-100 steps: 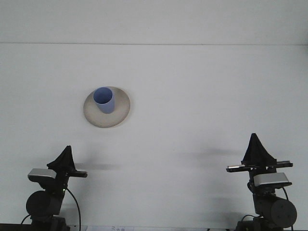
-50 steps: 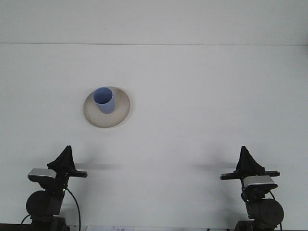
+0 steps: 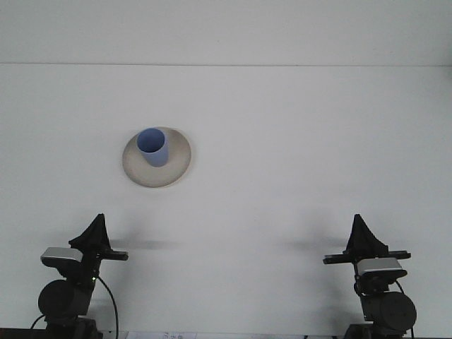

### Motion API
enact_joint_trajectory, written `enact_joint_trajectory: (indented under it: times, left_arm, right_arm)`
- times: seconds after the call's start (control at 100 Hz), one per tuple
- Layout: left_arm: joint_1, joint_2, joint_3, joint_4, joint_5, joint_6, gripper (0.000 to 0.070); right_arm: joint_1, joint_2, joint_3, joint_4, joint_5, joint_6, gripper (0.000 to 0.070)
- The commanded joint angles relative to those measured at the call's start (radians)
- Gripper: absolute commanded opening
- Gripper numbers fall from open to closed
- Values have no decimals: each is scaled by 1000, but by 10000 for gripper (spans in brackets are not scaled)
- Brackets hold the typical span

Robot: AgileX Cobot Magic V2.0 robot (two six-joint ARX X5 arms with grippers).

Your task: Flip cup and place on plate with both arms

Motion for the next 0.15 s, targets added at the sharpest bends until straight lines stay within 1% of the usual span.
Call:
enact_joint_trajectory:
  times: [0.0, 0.14]
  left_arm:
    - [0, -1, -19, 10, 2, -3, 12]
    - [0, -1, -19, 10, 2, -3, 12]
  right_arm:
    - [-1, -1, -2, 8, -1, 10, 0]
    - [-1, -1, -2, 8, -1, 10, 0]
